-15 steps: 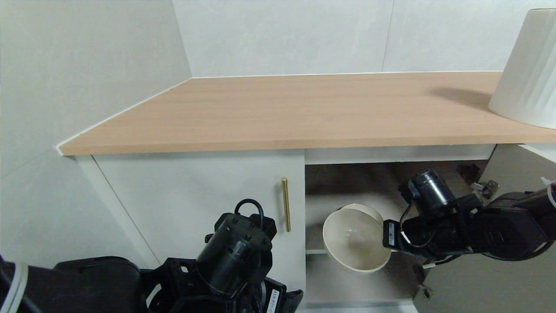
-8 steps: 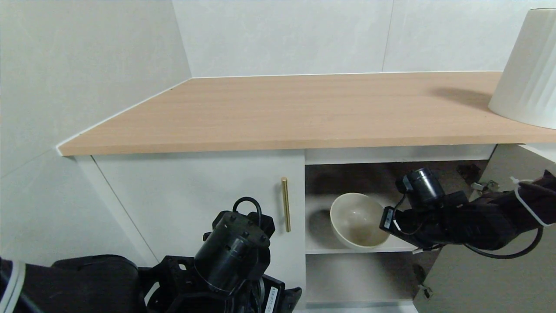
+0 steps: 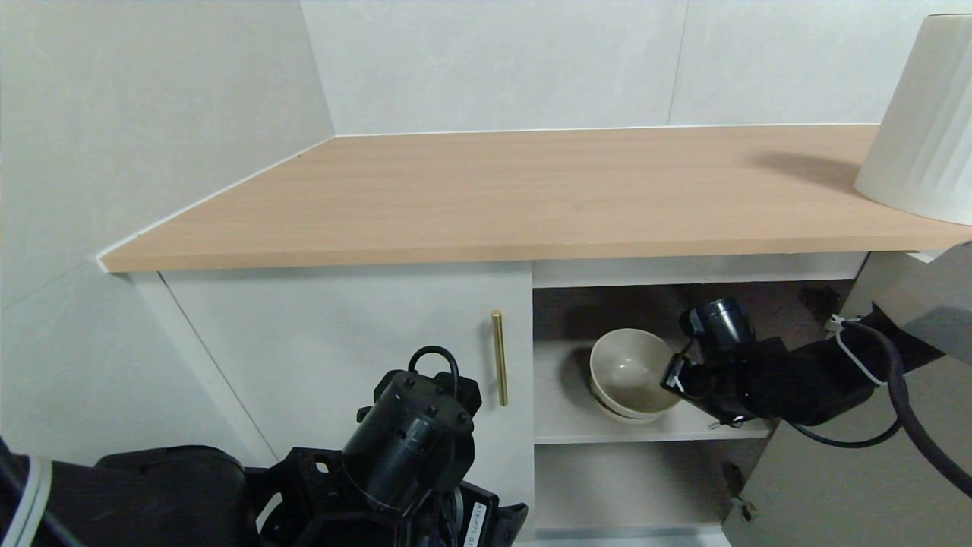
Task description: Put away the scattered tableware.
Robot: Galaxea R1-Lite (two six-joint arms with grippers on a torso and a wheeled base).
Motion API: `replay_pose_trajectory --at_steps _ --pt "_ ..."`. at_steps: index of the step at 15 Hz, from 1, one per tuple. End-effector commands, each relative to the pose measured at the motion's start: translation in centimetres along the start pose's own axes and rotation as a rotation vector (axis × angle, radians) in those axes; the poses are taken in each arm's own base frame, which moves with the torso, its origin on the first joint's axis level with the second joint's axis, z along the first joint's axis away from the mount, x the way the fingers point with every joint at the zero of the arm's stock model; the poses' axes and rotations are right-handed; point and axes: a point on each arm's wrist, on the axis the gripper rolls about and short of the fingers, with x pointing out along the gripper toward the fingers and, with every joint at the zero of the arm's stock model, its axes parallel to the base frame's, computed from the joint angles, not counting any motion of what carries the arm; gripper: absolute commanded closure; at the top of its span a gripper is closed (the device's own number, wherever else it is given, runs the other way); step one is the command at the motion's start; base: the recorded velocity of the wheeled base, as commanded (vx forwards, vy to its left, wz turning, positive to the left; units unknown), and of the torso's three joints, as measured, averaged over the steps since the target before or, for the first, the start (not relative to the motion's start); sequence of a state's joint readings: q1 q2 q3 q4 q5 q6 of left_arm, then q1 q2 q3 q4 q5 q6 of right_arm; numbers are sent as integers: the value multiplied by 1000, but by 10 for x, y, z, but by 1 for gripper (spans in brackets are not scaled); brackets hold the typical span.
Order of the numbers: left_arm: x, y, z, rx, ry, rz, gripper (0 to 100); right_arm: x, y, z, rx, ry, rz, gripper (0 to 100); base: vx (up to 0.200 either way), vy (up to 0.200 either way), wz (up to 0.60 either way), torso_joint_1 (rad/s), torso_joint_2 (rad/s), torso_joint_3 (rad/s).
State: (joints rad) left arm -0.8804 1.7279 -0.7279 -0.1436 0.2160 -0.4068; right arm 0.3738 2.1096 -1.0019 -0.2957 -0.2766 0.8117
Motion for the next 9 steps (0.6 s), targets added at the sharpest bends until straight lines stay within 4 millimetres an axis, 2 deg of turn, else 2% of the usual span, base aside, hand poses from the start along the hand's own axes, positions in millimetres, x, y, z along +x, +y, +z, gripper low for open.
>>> replay_pose_trajectory --at_steps 1,9 --pt "1 0 0 1 1 1 0 10 -1 0 17 -2 -18 100 0 0 0 0 0 0" --pt "1 0 0 -1 1 1 0 27 0 4 42 -14 -33 100 0 0 0 0 0 0"
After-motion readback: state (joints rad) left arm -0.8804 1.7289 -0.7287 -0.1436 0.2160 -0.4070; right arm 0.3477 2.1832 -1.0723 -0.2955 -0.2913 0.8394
